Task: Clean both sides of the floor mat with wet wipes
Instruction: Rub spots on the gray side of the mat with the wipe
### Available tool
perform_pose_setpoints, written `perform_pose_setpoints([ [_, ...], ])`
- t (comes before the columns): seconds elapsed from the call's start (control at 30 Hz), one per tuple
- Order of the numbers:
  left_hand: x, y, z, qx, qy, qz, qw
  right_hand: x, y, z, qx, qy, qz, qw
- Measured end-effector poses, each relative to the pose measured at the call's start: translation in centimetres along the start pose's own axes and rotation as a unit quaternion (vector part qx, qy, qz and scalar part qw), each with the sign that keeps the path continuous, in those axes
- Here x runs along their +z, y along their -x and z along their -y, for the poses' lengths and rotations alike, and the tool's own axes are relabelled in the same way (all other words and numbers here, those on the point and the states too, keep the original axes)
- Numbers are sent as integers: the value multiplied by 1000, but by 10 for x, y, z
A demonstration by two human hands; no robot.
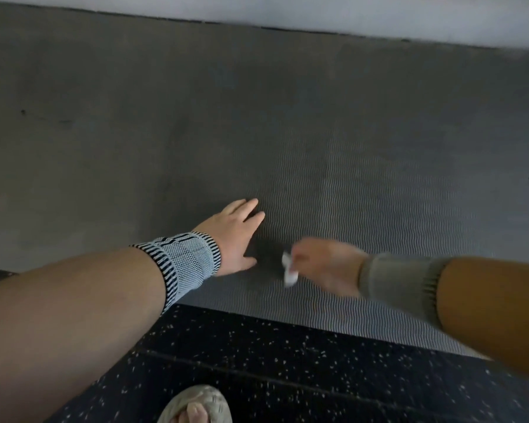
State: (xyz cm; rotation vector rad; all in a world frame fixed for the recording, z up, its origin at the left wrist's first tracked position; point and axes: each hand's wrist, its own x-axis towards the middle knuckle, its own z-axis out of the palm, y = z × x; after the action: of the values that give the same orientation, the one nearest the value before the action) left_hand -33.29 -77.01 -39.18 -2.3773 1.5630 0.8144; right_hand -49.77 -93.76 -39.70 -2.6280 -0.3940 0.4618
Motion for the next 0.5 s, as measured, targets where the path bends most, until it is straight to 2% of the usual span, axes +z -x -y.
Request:
perform_pose_setpoints([
  [0.07, 1, 0, 2, 1, 15, -18, 1000, -22, -19, -46, 167, 17, -72, 983],
  [0.13, -3, -4, 7, 9, 24, -40, 999, -39, -31, -72, 310, 28, -125, 942],
  [0.2, -8, -7, 15, 12, 24, -60, 998, -27, -29, -54, 237, 23, -125, 963],
  [0.23, -10, -9, 19, 7, 25, -71, 997, -15, -27, -37, 196, -40, -133, 971],
  [0.27, -10, -10, 22, -7, 33, -80, 996, -4, -24, -16, 73, -20, -113, 991],
  [0.3, -10, -11, 23, -28, 44, -83, 995, 2, -22, 8, -3, 5, -71, 997],
  [0.33, -8, -12, 24, -49, 53, -80, 994, 8, -26, 14, -59, 41, -44, 996],
  [0.37, -7, -12, 25, -63, 53, -77, 994, 1, -27, 14, -80, 56, -21, 995],
  [0.4, -5, -13, 26, -69, 43, -76, 994, -6, -34, 1, -58, 39, -9, 997],
  [0.43, -3, -14, 28, -70, 30, -76, 994, -21, -44, -15, 16, -31, -41, 999],
  [0.47, -3, -15, 28, -69, 21, -74, 995, -33, -57, -32, 87, -33, -130, 987],
  [0.5, -4, -17, 29, -68, 16, -72, 995, -42, -64, -46, 164, 3, -165, 973],
])
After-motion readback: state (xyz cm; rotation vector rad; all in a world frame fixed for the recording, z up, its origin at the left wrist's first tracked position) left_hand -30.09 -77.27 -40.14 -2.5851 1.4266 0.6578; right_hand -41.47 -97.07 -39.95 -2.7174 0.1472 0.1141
